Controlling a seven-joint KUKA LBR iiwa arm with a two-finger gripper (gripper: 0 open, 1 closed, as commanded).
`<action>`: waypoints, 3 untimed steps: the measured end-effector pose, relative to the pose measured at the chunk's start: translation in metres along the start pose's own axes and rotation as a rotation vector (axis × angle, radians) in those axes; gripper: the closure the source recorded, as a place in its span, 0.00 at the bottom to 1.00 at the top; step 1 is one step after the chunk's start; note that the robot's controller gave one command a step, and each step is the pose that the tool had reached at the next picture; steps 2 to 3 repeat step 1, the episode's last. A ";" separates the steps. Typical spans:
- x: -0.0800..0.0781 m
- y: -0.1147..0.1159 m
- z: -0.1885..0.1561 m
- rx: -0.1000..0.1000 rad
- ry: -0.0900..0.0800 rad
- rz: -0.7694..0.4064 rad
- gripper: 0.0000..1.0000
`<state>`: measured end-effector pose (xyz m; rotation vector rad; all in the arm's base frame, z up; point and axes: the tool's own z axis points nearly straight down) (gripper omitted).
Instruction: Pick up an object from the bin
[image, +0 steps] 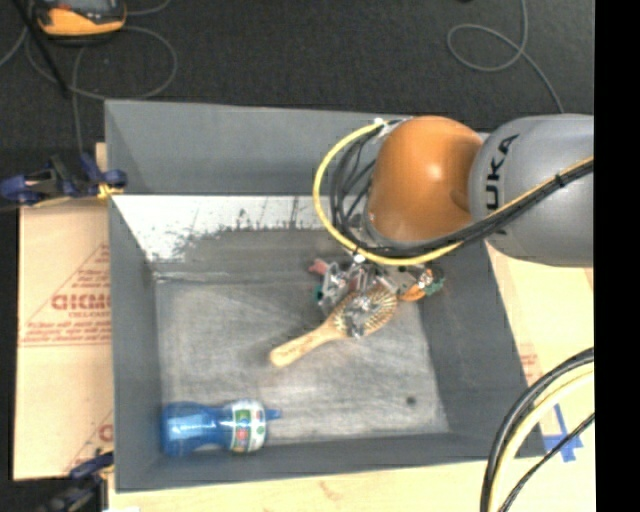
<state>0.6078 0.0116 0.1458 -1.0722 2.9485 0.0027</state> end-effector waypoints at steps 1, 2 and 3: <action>-0.016 0.014 -0.088 0.000 0.001 -0.074 1.00; -0.016 0.014 -0.088 0.000 0.001 -0.074 1.00; -0.016 0.014 -0.088 0.000 0.001 -0.074 1.00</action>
Offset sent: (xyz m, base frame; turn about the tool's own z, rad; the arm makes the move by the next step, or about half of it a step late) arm 0.0000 0.0000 0.0000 0.0000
